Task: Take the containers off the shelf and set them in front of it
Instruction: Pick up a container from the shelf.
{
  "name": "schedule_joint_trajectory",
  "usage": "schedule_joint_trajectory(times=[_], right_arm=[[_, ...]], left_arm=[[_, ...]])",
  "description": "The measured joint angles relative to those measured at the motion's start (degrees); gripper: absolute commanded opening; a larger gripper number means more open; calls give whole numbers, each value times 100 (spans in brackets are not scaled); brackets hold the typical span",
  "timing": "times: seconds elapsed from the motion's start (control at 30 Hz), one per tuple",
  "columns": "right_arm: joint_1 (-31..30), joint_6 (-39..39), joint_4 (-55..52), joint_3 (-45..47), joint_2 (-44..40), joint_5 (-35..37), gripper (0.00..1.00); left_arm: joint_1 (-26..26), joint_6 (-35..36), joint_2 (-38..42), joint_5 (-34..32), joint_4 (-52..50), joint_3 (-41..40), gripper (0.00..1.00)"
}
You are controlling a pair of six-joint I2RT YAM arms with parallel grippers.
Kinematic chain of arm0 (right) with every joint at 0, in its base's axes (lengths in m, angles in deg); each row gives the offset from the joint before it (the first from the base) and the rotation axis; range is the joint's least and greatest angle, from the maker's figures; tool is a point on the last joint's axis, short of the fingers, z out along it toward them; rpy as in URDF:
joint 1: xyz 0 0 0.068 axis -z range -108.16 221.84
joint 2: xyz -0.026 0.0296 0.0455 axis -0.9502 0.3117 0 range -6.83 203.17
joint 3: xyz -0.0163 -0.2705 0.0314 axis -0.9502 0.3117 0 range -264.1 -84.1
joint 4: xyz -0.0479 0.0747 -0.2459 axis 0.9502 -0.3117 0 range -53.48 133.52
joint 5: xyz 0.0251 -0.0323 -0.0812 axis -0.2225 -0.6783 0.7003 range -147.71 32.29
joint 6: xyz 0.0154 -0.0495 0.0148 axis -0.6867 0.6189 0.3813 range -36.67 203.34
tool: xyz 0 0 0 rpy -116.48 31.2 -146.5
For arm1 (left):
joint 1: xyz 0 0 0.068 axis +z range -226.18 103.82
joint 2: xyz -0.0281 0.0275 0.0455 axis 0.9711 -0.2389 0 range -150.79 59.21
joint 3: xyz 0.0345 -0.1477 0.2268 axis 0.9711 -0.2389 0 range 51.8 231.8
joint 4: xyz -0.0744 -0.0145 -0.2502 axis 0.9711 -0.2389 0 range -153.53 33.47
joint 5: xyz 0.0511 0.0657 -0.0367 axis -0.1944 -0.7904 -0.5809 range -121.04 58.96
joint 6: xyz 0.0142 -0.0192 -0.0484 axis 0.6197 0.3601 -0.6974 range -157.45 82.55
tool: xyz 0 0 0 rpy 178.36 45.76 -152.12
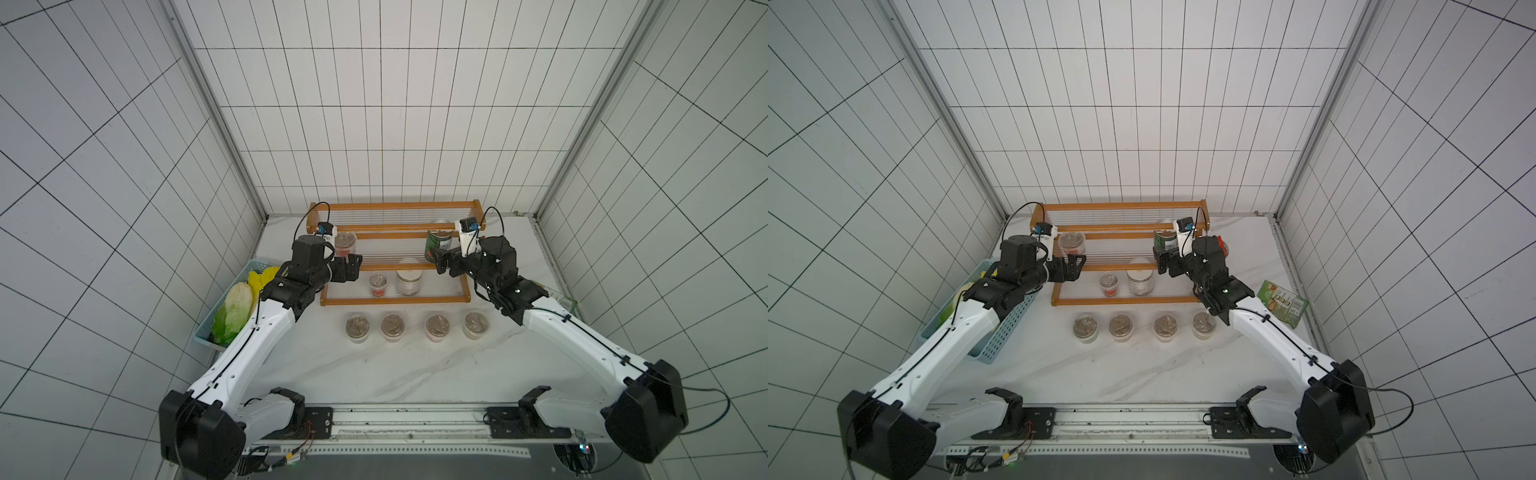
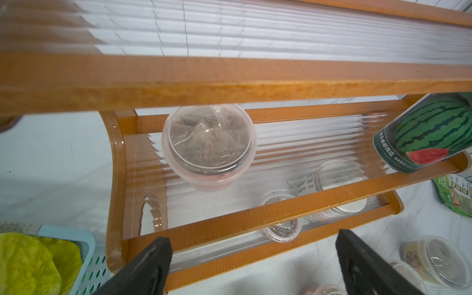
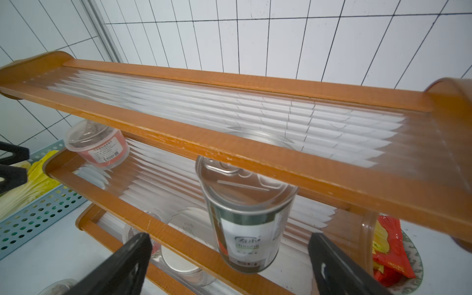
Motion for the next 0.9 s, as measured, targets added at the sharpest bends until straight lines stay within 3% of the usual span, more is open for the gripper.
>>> schedule_joint_trajectory(times=[0.57,0.9], right_arm=[[66,76,1248,-313,1281,308,99],[66,144,1486,-306,1325,238,75]], left_arm=[[4,103,219,326,35,13,98],[9,122,304,616,35,9,99]])
